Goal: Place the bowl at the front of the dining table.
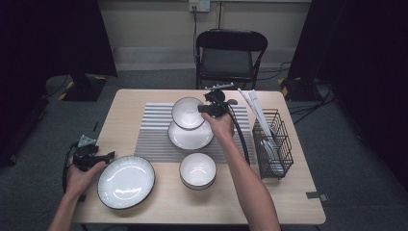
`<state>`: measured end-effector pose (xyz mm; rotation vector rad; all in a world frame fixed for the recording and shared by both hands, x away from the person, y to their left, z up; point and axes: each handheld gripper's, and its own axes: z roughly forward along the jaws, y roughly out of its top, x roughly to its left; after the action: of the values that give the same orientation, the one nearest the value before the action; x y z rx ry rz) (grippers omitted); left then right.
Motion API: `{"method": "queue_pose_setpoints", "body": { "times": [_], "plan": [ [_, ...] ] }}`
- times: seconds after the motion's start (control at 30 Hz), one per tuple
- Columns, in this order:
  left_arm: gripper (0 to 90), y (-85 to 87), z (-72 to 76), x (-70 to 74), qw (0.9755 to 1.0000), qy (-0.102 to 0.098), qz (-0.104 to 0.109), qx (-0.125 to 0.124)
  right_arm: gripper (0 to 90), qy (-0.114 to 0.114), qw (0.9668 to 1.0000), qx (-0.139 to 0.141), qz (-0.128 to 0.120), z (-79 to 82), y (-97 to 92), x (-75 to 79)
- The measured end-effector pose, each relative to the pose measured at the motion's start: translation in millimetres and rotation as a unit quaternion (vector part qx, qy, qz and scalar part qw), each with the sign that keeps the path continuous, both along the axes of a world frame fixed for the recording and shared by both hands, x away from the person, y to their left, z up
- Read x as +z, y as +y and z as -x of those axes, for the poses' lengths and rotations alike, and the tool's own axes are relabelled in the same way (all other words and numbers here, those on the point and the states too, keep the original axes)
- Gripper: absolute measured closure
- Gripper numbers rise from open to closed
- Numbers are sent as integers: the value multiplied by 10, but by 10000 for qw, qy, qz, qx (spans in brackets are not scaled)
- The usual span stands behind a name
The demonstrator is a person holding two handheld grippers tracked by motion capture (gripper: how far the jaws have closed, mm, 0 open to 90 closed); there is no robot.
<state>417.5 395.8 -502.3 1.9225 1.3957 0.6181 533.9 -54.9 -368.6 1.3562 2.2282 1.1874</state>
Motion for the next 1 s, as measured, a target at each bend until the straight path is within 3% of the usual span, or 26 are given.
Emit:
{"method": "queue_pose_setpoints", "body": {
  "times": [0.33,0.47,1.0],
  "plan": [
    [224,0,0,0,10000,0,-2,-1,829,284,9993,-212,147,-156,20,-202],
    [223,0,0,0,10000,0,0,-1,830,406,9988,-275,-8,-189,22,-279],
    [223,1,0,0,10000,0,-1,-3,830,773,9960,-394,235,-256,30,-602]
  ]
}}
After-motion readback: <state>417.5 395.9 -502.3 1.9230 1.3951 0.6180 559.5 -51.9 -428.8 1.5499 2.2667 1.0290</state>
